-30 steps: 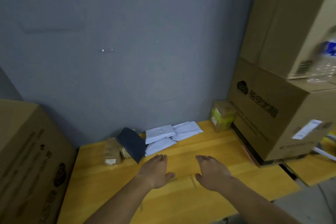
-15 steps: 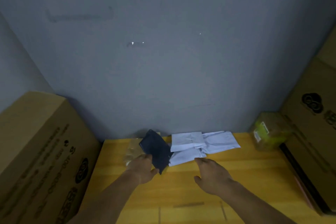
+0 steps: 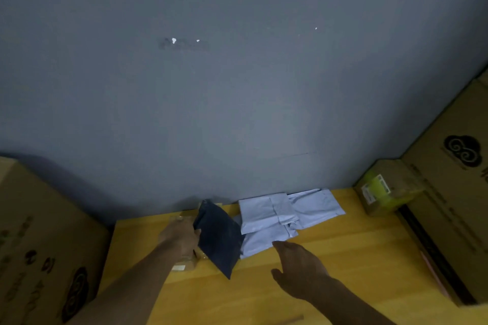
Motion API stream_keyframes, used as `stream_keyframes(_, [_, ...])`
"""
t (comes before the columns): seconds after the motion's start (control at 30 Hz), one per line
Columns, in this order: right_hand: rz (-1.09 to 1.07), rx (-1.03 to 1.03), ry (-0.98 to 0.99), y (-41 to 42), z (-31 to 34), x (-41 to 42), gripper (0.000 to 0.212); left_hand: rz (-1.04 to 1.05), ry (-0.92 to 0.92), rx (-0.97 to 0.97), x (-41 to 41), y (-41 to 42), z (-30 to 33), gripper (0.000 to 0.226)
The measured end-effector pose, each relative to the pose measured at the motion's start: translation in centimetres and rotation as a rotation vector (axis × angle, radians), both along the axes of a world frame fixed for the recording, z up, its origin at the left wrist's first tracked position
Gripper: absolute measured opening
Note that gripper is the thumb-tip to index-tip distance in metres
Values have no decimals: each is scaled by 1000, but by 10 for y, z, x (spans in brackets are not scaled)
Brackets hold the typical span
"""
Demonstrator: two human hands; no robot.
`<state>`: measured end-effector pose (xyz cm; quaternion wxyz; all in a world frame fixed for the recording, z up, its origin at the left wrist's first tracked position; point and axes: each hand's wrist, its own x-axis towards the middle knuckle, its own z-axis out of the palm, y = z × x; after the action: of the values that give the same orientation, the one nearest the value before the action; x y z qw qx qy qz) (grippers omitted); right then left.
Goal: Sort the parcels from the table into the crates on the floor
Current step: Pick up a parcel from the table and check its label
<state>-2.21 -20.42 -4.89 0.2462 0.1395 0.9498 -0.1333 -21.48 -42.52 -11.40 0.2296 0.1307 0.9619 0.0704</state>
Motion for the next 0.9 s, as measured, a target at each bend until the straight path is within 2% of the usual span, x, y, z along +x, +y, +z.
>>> stream_keyframes(0.2, [-30,4,-9,3,2,-6,68,55,-108,89,-12,7,-5,19])
stream_keyframes(0.4, [-34,29,91,4,25,-1,62,69,-127,344,5,48,61,33])
stream_keyframes(0.5, [-41,17,168,8,46,5,63,121,-177,484,26,70,108,23])
stream_keyframes(0.63, [-85,-31,309,15,79,18,69,216,-264,684,70,104,169,20])
stream_keyframes(0.7, [-115,-37,371,18,95,29,60,249,-303,705,93,120,193,22])
stream_keyframes(0.8, [-166,-40,482,27,113,49,32,271,-299,797,124,137,226,21])
stream_keyframes(0.9, [-274,-88,579,43,130,69,25,185,-278,874,147,146,250,24])
